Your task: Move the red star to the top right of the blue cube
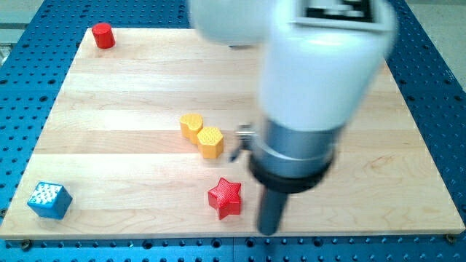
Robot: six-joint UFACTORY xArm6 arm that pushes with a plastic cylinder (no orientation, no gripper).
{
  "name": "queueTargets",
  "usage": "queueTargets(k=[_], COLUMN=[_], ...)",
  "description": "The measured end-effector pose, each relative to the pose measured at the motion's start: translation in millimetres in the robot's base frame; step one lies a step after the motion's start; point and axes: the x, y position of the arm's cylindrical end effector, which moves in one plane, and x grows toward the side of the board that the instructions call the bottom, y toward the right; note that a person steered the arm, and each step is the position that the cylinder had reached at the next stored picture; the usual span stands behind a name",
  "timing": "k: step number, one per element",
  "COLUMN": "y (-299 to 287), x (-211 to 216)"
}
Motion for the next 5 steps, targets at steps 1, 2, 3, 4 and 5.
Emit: queueTargets(k=[1,2,3,4,5], y=[-37,-34,-8,11,-37], x=[-3,-11,-11,-26,-33])
